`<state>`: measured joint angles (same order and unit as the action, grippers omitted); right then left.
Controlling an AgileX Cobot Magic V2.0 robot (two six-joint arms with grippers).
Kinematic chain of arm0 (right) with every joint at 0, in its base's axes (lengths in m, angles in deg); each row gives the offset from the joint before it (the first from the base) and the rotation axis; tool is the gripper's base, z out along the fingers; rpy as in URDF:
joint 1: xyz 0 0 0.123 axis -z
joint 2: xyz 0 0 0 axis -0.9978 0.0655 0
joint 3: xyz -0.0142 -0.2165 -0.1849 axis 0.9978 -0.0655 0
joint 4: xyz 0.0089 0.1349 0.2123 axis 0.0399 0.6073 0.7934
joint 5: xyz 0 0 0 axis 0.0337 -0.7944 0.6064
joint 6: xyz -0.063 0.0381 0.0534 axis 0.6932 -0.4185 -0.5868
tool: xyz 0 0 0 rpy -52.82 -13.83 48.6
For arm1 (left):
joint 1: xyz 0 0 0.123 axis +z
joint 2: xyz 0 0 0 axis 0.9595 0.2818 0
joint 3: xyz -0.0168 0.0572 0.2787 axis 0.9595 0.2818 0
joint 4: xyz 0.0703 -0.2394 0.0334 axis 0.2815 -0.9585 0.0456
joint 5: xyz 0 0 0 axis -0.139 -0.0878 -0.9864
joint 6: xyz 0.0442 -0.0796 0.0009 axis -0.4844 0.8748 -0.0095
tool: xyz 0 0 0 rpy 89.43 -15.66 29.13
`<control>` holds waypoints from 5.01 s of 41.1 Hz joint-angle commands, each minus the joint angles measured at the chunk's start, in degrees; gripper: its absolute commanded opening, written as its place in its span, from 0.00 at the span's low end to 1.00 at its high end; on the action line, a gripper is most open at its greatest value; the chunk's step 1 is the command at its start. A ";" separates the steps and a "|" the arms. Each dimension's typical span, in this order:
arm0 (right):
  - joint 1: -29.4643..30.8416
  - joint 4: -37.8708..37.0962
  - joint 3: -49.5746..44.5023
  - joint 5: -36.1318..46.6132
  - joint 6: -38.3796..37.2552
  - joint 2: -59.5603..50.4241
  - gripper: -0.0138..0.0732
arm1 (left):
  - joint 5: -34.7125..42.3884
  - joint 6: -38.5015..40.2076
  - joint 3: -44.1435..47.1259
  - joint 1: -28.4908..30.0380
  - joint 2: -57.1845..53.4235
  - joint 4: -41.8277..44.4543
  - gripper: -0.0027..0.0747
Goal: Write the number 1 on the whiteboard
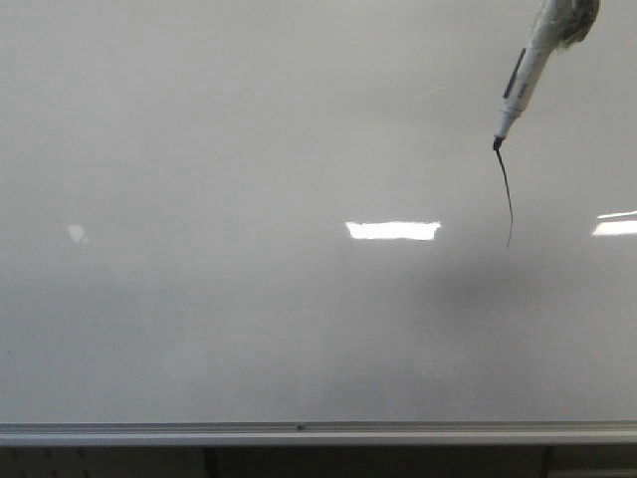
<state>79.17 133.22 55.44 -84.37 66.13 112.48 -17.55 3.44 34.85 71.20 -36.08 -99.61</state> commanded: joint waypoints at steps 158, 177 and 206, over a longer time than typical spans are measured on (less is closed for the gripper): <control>1.51 19.35 -19.03 4.01 14.88 -24.78 0.08 | 6.58 -34.30 -11.49 13.19 36.75 -35.80 0.01; 1.51 19.35 -19.03 2.94 14.88 -24.78 0.08 | 13.09 -34.40 -17.79 12.96 55.44 -34.22 0.01; 1.51 19.35 -19.03 2.63 14.88 -24.78 0.08 | 13.72 -35.37 -19.98 12.28 59.43 -31.40 0.60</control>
<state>80.39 150.17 34.94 -82.71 80.59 88.03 -5.73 -31.97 16.44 83.79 25.30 -130.56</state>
